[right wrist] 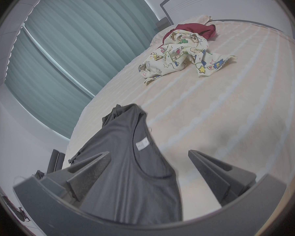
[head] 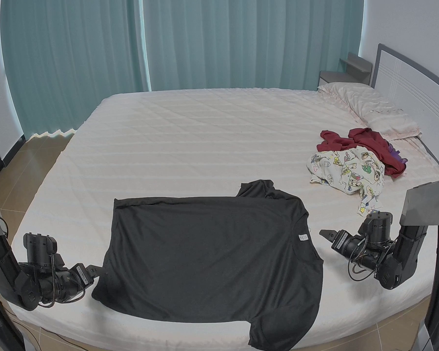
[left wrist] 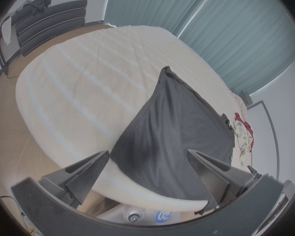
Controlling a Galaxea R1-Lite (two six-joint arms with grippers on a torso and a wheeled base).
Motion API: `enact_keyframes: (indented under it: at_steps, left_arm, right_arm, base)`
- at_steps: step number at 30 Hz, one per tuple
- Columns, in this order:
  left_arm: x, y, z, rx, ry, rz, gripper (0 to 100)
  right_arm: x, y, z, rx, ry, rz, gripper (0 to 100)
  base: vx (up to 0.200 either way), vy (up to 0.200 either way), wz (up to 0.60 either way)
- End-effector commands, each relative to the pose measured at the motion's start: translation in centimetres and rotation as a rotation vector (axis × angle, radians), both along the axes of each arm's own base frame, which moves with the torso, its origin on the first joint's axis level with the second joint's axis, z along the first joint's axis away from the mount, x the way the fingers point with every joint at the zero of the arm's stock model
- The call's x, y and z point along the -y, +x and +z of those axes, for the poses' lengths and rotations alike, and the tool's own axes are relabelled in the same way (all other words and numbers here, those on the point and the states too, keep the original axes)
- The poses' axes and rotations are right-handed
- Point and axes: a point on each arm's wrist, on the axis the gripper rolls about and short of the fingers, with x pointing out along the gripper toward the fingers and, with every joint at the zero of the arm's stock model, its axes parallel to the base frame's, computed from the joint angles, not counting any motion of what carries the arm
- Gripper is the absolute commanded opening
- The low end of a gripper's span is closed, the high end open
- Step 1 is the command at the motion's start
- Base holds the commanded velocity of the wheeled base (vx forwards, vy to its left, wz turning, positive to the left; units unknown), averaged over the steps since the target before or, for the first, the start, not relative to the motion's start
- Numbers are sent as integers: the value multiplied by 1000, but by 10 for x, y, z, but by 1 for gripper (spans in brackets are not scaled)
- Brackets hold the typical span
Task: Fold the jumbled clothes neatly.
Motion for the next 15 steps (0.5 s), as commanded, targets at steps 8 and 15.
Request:
enact_keyframes:
  at_steps: [8, 15]
  left_arm:
    - [0, 8, -30, -76, 10, 0, 100]
    - [2, 34, -72, -26, 134, 70, 100]
  right_arm:
    - [-11, -6, -2, -18, -2, 39, 100]
    - [-12, -6, -4, -20, -2, 43, 100]
  base:
    - [0, 0, 0]
    - [0, 0, 0]
